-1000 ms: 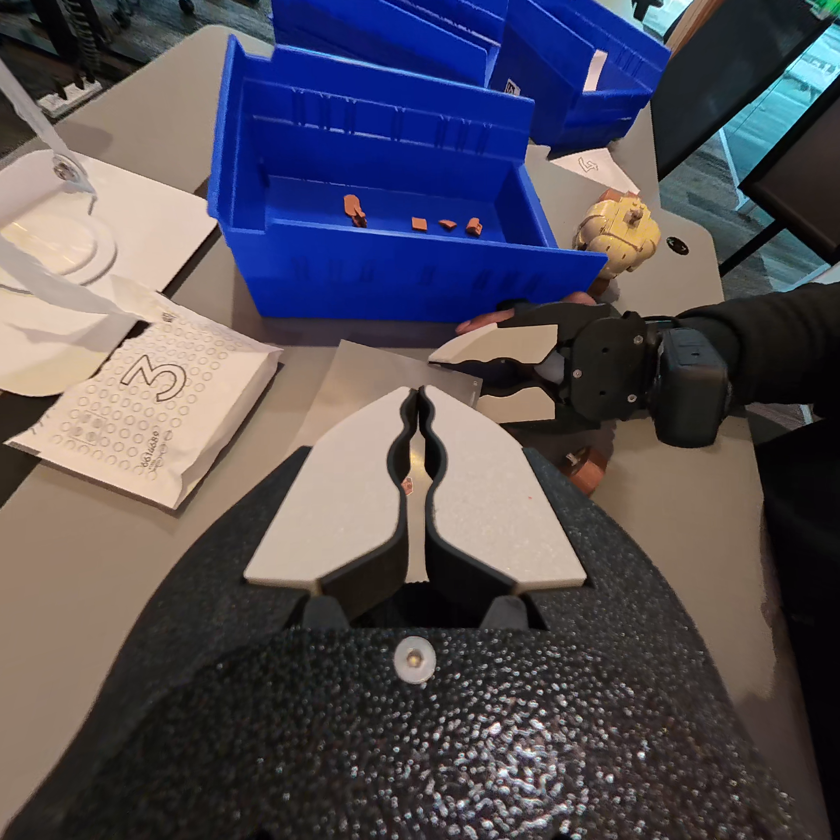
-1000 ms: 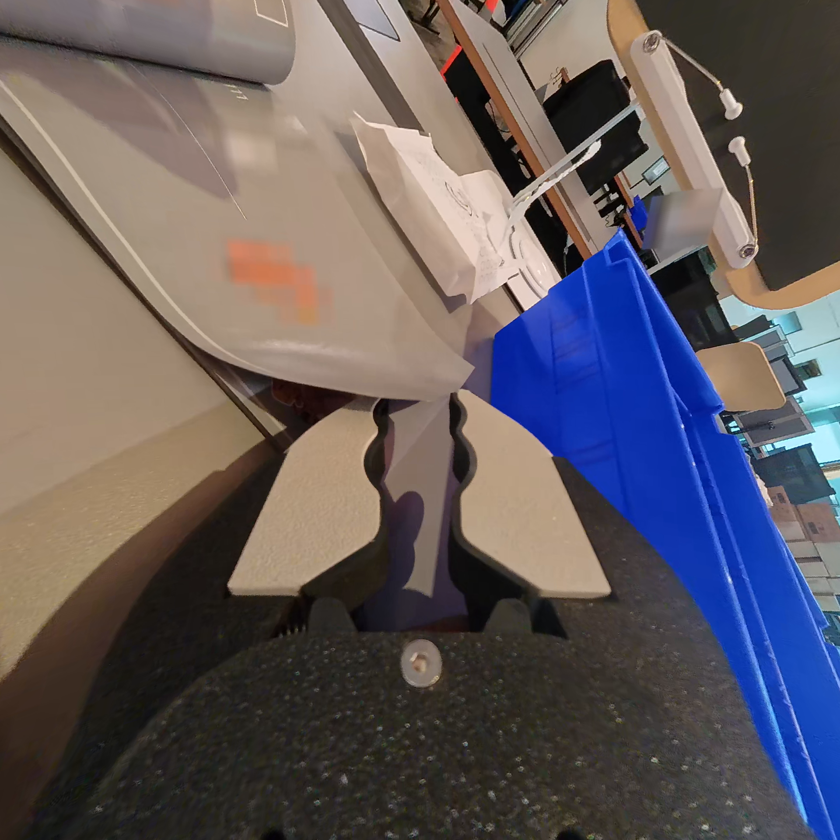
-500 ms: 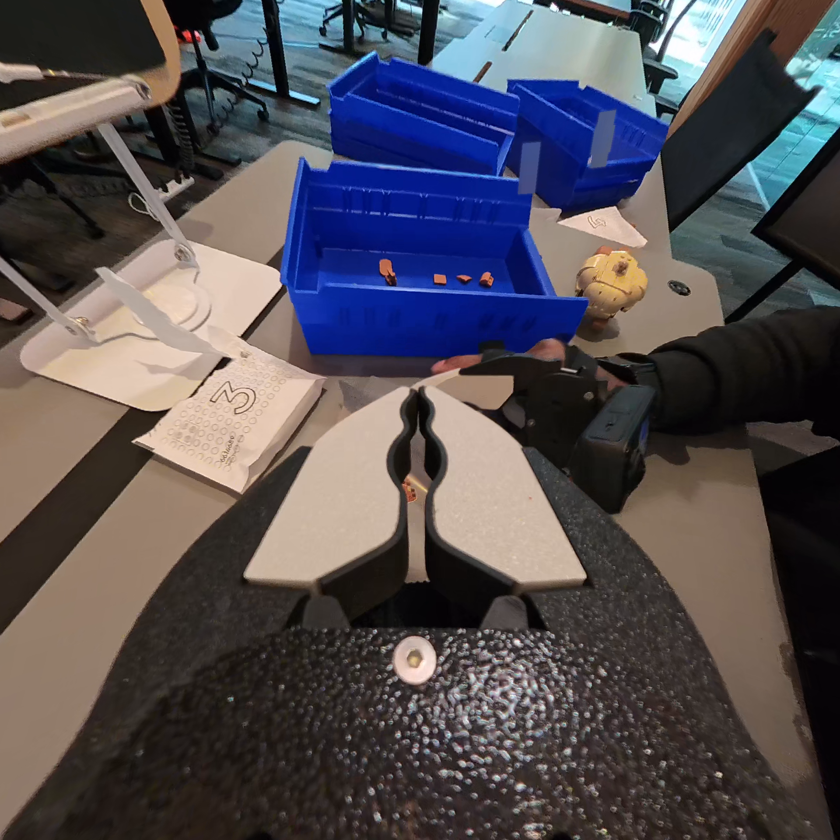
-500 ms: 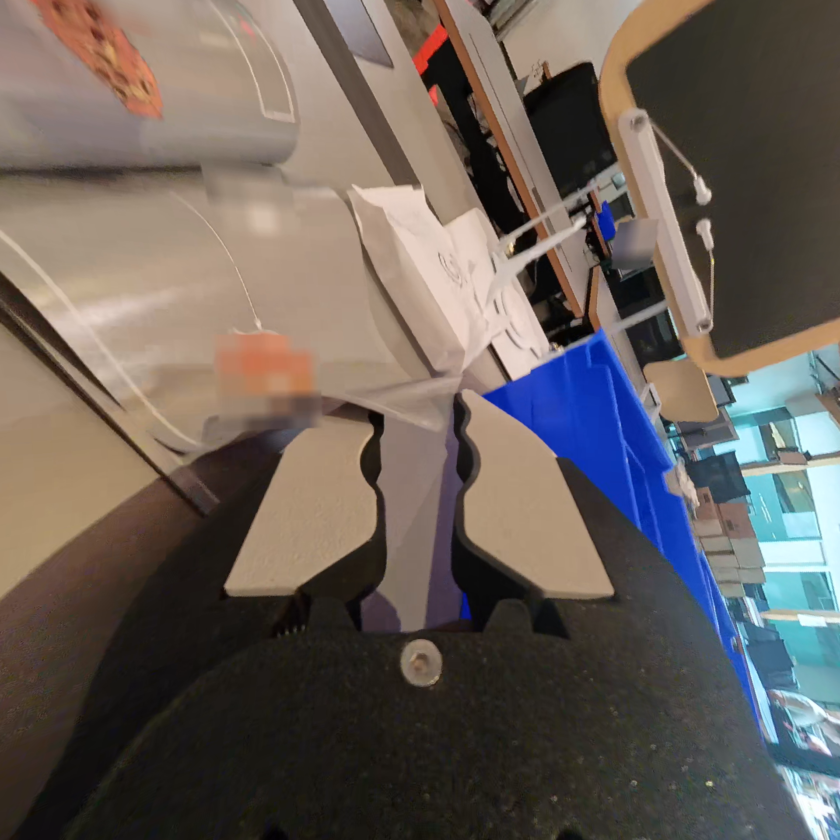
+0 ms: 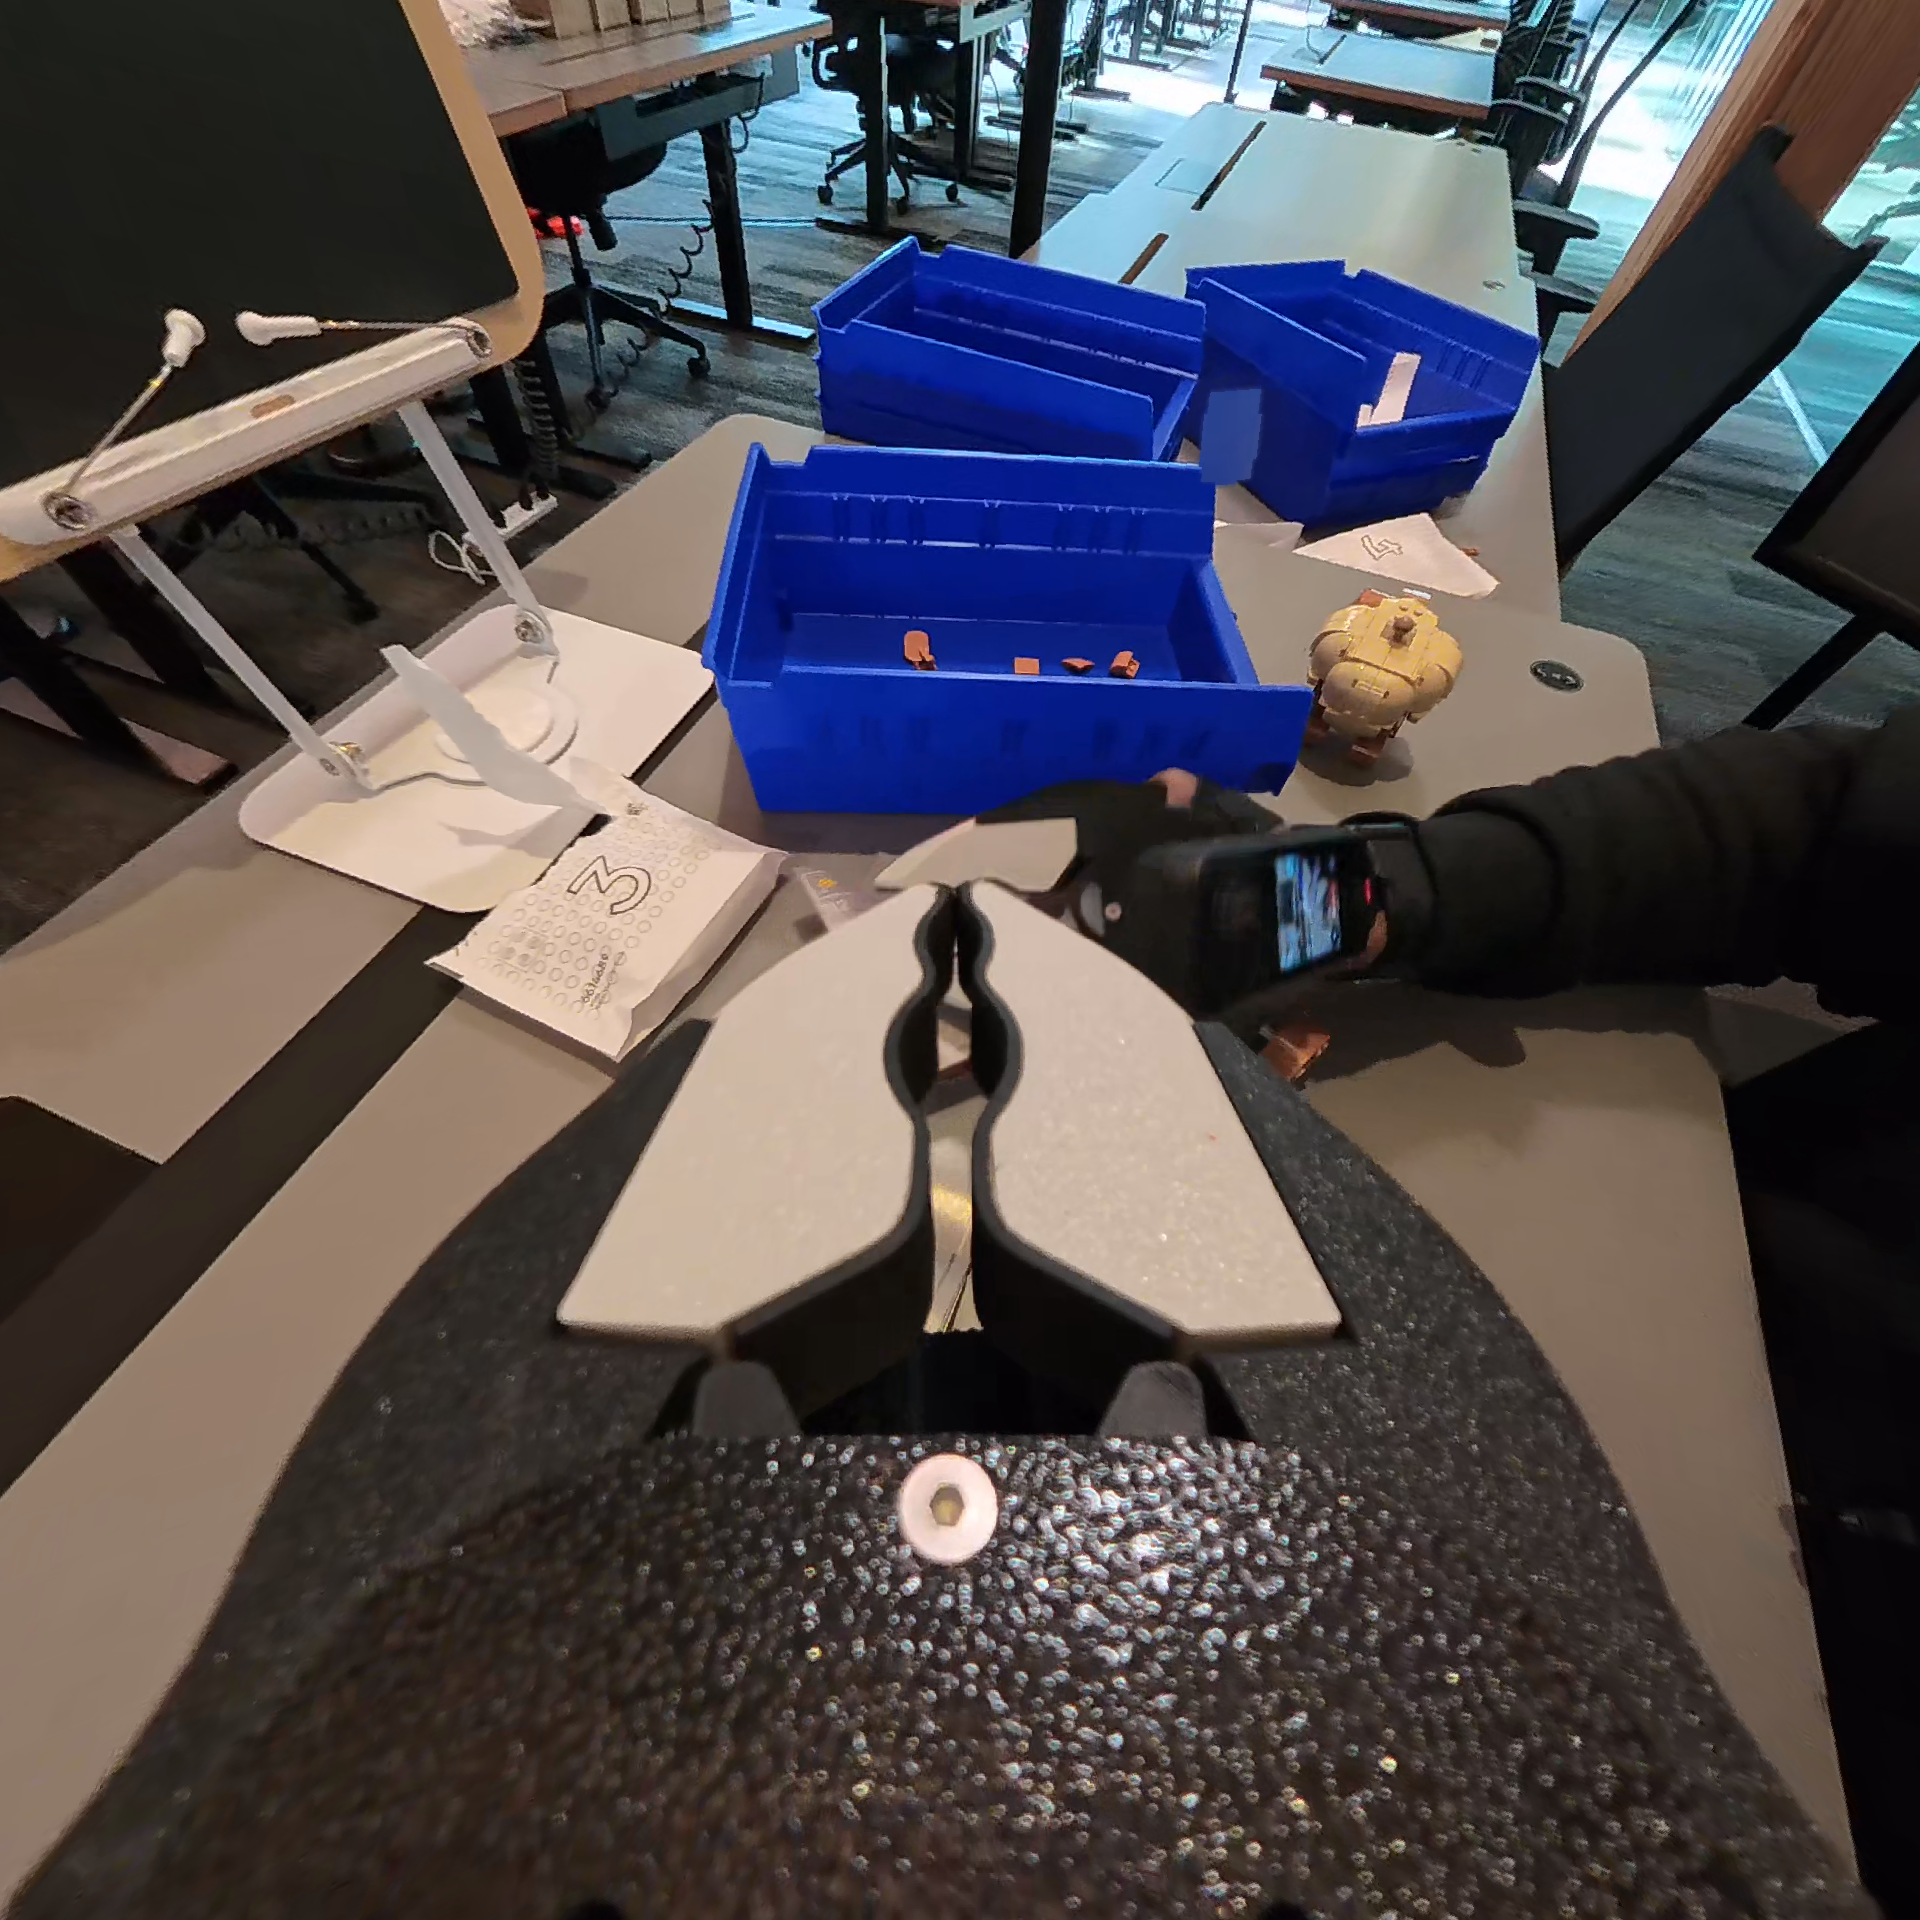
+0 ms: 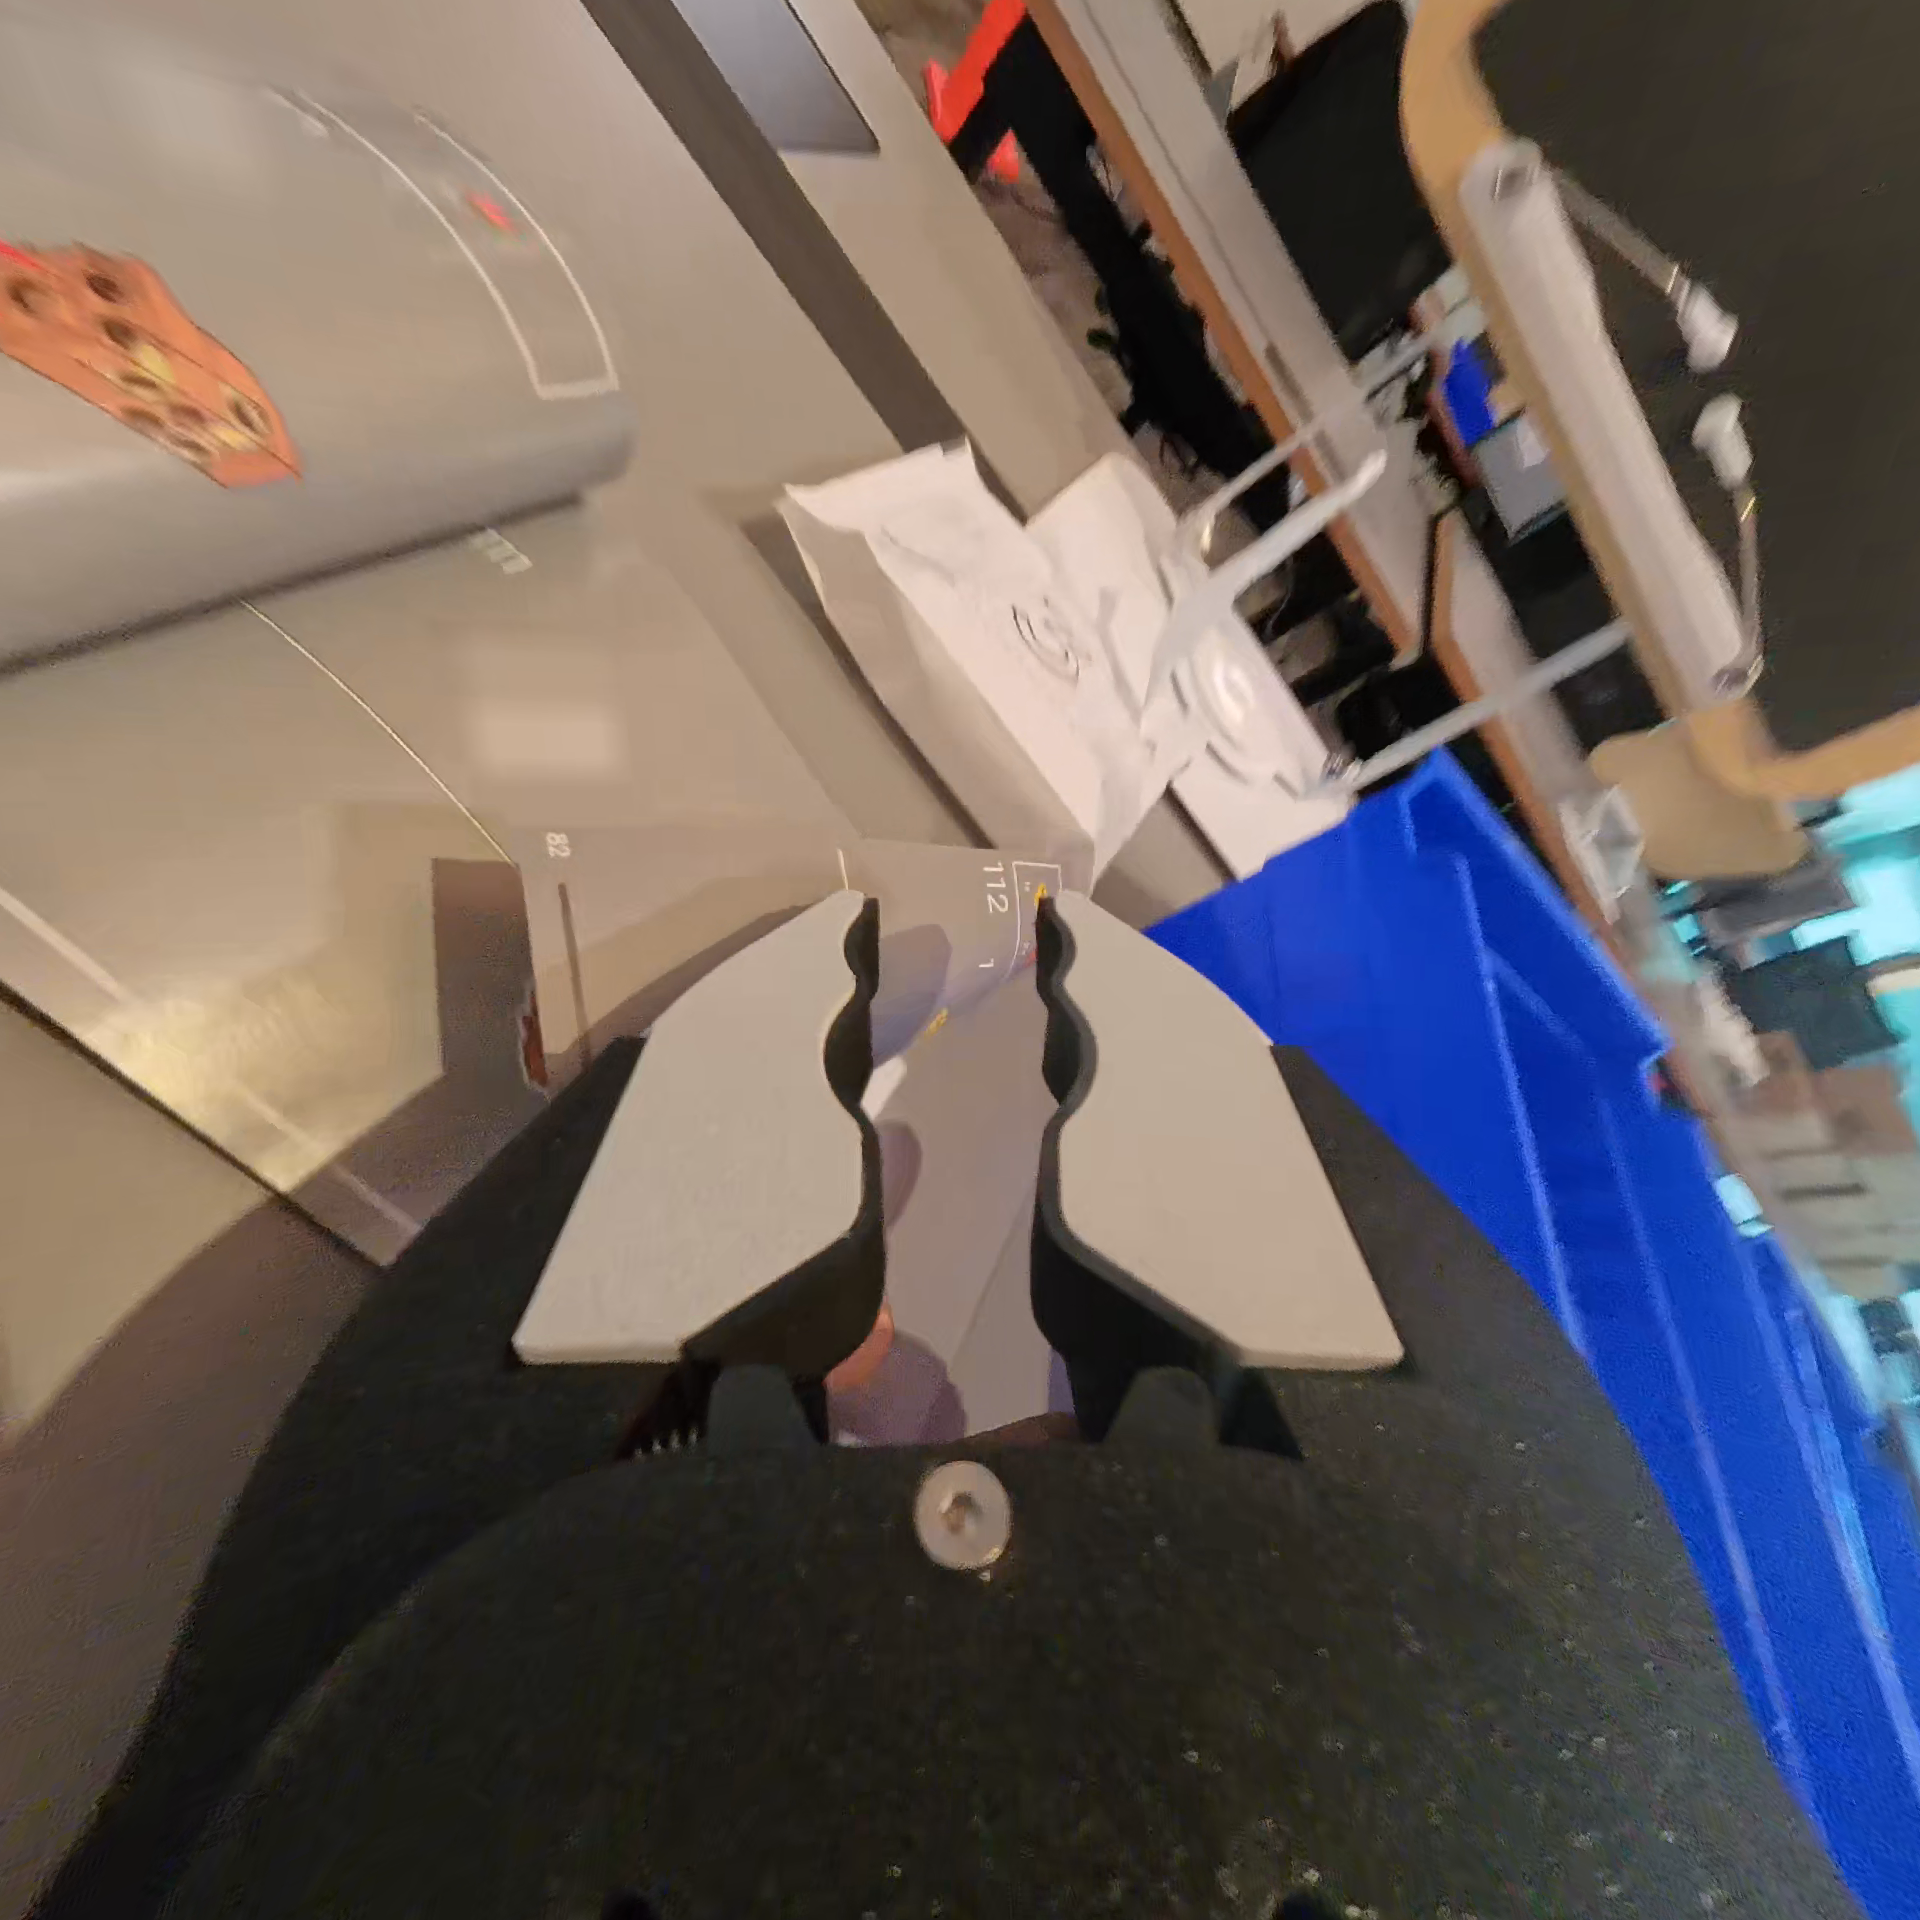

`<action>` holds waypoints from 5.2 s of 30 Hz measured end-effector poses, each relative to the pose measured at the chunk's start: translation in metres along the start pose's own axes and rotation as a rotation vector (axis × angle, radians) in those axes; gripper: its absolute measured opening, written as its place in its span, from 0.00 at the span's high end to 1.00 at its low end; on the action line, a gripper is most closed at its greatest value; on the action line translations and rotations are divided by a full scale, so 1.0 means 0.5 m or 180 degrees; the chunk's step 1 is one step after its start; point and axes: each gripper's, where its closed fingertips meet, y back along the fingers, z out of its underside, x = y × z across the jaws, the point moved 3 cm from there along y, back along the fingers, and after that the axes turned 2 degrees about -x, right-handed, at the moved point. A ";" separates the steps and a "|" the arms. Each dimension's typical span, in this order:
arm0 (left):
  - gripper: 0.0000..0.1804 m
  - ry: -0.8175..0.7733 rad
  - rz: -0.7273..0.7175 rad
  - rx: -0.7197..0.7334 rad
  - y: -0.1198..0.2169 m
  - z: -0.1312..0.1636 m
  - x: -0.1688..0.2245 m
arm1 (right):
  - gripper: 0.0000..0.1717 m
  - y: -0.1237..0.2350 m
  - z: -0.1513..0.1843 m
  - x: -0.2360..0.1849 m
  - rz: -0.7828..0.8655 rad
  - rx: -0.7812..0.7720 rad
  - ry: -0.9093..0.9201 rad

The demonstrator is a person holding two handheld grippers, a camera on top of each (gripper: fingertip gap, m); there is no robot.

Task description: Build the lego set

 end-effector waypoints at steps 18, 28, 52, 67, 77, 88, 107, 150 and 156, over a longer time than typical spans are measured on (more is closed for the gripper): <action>0.86 0.1069 0.0327 -0.1073 -0.312 0.233 0.040 | 0.85 0.033 0.100 0.027 -0.0541 -0.0107 -0.0997; 0.84 0.1289 0.0482 -0.0894 -0.341 0.219 0.081 | 0.85 0.038 0.110 0.030 -0.0656 -0.0066 -0.1115; 1.00 0.1541 -0.0184 -0.0065 -0.108 0.185 -0.043 | 0.85 0.046 0.009 0.016 -0.0773 0.0394 -0.0706; 0.85 0.0793 -0.1338 -0.1188 0.087 0.361 -0.047 | 0.85 -0.018 -0.119 -0.096 -0.1116 0.0384 0.0140; 0.75 0.0059 -0.1880 -0.2491 0.085 0.453 -0.036 | 0.85 -0.018 -0.133 -0.120 -0.1154 0.0380 0.0300; 0.97 0.0048 -0.2069 -0.2298 0.119 0.422 -0.045 | 0.85 -0.011 -0.157 -0.127 -0.1207 0.0452 0.0454; 0.90 0.0369 -0.1733 -0.2029 0.108 0.437 -0.044 | 0.84 0.003 -0.178 -0.116 -0.1198 0.0523 0.0562; 0.91 -0.0557 -0.1684 -0.0126 -0.029 0.281 0.037 | 0.78 0.347 0.246 0.235 -0.1428 -0.0127 -0.0286; 0.92 -0.0708 -0.1714 0.0104 -0.077 0.262 0.064 | 0.79 0.192 0.357 0.347 -0.1625 -0.0743 0.0347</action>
